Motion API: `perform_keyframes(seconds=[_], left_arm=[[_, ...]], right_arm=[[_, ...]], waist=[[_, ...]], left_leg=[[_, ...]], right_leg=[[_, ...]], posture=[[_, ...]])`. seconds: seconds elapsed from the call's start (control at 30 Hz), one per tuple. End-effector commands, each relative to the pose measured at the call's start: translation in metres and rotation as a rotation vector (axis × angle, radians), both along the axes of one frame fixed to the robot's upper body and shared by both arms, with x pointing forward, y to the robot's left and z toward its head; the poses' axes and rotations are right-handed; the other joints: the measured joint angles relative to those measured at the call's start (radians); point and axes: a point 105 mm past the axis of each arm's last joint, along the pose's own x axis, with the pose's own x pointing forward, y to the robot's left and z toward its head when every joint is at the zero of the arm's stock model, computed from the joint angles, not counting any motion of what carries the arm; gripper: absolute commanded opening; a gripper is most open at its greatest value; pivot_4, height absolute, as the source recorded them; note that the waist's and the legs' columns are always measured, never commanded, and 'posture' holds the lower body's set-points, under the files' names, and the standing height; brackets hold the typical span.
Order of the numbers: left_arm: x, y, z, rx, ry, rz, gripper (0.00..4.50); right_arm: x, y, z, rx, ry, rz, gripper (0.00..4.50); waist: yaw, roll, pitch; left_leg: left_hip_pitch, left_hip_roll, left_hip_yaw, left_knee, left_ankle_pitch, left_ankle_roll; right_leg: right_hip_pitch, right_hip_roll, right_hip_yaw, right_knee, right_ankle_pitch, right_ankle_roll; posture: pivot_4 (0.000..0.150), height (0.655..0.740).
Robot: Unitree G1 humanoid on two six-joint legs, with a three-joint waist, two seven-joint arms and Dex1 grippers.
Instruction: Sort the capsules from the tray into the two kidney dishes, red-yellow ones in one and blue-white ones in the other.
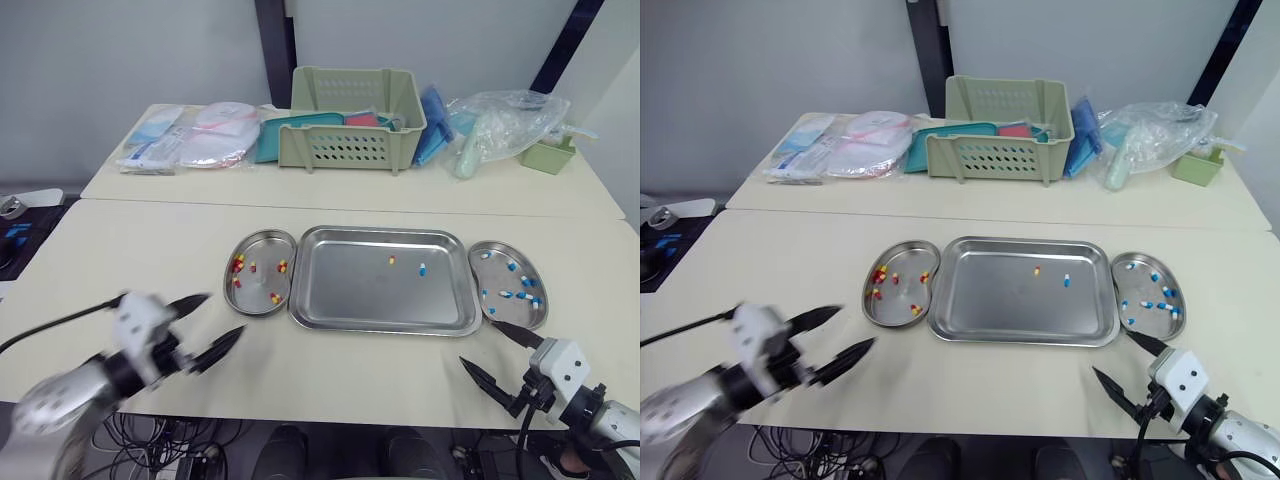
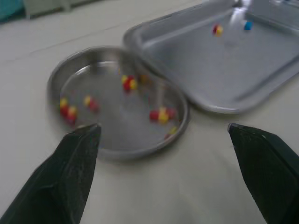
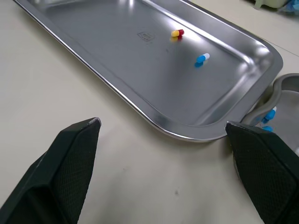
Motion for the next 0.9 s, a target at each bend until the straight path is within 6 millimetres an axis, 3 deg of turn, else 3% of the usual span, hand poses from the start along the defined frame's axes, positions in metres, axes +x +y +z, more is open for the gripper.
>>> perform_keyframes(seconds=[0.03,0.2,0.37,0.4,0.53,0.9], left_arm=[[0.011,-0.039,0.011,-0.026,-0.01,-0.097,4.48],[0.044,-0.089,0.012,-0.008,-0.034,-0.14,4.48],[0.075,-0.121,0.01,-0.035,-0.016,-0.103,4.48],[0.081,-0.126,0.01,-0.039,-0.01,-0.085,4.3],[0.098,-0.149,0.001,-0.021,0.018,-0.078,3.35],[0.126,-0.204,-0.022,0.008,0.066,-0.045,3.35]], right_arm=[[-0.003,0.01,0.007,0.024,-0.042,0.028,4.5],[-0.001,0.018,0.005,0.034,-0.053,0.028,4.5],[-0.001,0.022,0.006,0.048,-0.061,0.015,4.5],[-0.001,0.023,0.006,0.053,-0.062,0.009,4.5],[-0.002,0.026,0.005,0.066,-0.063,-0.003,4.5],[-0.007,0.031,-0.003,0.088,-0.051,-0.027,4.5]], waist=[[-0.006,0.0,0.0],[-0.008,0.002,0.0],[-0.006,0.002,-0.001],[-0.005,0.002,-0.001],[-0.004,0.002,-0.001],[-0.003,0.002,0.0]], left_leg=[[0.0,0.0,0.0,0.0,0.0,0.0],[0.0,0.0,0.0,0.0,0.0,0.0],[-0.001,-0.001,0.0,0.001,0.0,0.0],[-0.001,-0.001,0.0,0.001,0.0,0.0],[-0.001,-0.001,0.0,0.001,0.0,0.0],[-0.002,-0.001,0.0,0.002,0.0,0.0]], right_leg=[[0.0,0.0,0.0,0.0,0.0,0.0],[-0.001,0.0,0.001,0.0,0.0,0.0],[-0.001,0.0,0.0,0.0,0.0,0.0],[-0.001,0.0,0.0,0.0,0.0,0.0],[-0.001,0.0,0.0,0.0,0.0,0.0],[-0.001,0.0,0.0,0.0,0.0,0.0]], posture=[[0.15,0.74],[0.15,0.74],[0.15,0.74],[0.15,0.74],[0.15,0.74],[0.15,0.74]])
